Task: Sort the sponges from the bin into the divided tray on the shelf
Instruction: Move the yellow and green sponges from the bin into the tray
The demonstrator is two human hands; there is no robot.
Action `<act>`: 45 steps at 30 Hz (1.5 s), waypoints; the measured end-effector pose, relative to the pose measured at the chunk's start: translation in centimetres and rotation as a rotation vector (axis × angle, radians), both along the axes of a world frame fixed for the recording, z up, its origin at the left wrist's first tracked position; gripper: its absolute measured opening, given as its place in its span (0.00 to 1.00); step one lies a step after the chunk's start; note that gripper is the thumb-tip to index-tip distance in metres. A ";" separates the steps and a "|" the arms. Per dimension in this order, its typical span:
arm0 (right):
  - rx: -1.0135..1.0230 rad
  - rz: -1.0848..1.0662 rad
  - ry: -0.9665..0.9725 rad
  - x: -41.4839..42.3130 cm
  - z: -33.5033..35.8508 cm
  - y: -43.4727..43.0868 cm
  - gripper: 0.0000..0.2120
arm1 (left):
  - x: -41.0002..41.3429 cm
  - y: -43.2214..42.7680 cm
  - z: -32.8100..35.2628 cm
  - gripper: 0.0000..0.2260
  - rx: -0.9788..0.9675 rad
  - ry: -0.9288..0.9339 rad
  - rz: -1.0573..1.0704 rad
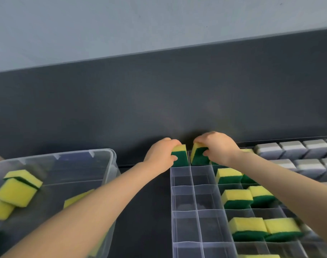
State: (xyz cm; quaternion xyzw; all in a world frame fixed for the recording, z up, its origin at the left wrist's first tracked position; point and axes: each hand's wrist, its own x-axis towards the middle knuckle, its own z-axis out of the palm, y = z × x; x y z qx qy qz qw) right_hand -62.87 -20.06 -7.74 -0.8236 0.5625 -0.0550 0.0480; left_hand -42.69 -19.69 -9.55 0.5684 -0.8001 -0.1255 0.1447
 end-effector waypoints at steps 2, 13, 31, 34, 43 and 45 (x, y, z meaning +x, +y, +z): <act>0.033 0.001 0.038 0.5 -0.5 -0.3 0.24 | -0.3 -0.2 -0.5 0.21 0.035 -0.022 -0.003; 0.121 -0.045 0.086 1.8 -3.2 -0.6 0.20 | -1.5 -0.7 -2.5 0.21 0.107 -0.091 0.020; -0.022 0.060 -0.012 7.3 4.4 4.7 0.21 | 10.0 4.0 4.5 0.14 -0.041 -0.179 0.068; -0.029 0.101 -0.031 11.0 5.1 5.5 0.21 | 14.1 5.4 5.5 0.13 -0.031 -0.215 0.108; -0.049 0.258 -0.043 22.0 5.5 7.0 0.18 | 25.8 8.8 5.4 0.13 0.043 -0.218 0.252; -0.037 0.277 -0.016 24.2 5.2 7.4 0.18 | 27.7 9.3 5.0 0.13 0.055 -0.217 0.260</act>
